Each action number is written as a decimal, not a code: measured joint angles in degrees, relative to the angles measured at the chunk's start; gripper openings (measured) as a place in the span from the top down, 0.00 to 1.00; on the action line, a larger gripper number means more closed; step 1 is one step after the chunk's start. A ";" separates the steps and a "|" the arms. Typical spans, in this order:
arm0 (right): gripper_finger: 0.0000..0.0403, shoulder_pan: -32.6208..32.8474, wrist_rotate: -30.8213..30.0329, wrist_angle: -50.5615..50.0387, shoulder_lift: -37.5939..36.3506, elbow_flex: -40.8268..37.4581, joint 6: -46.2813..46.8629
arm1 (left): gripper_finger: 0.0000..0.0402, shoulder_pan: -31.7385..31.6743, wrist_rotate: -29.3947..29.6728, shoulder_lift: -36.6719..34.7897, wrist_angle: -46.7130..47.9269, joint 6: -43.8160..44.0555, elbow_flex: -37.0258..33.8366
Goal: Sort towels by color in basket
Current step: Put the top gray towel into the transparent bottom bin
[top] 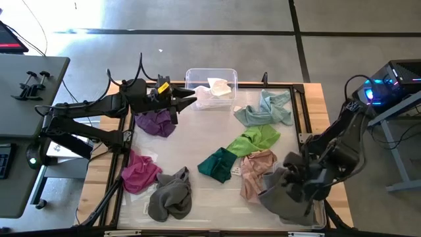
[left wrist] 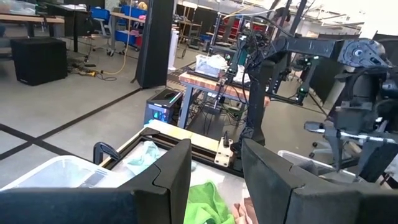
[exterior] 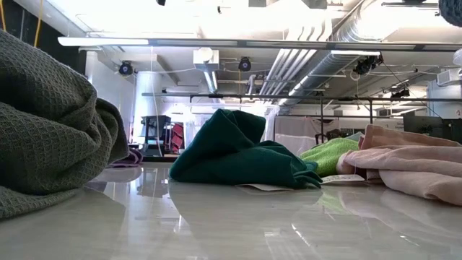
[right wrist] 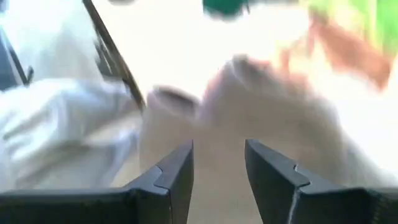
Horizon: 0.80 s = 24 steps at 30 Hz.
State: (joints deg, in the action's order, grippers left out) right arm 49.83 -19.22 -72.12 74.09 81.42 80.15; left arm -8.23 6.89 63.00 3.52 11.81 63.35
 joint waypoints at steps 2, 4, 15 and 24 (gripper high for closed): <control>0.65 -2.99 -1.91 -0.10 0.15 -0.77 -3.66 | 0.68 0.02 0.35 0.00 -0.02 0.01 0.00; 0.65 -6.98 -1.18 0.37 0.17 -1.76 -7.23 | 0.68 0.02 0.42 0.00 -0.16 0.04 0.00; 0.58 -25.91 28.22 12.42 0.24 -7.31 -35.80 | 0.68 0.02 0.99 0.92 -0.35 1.60 0.00; 0.65 -26.01 37.31 11.97 0.24 -12.42 -39.71 | 0.68 0.70 1.06 1.89 -0.34 3.03 0.00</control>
State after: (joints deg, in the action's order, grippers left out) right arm 23.82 18.09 -60.15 74.32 69.00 40.44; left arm -7.53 7.95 64.89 3.18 14.85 63.35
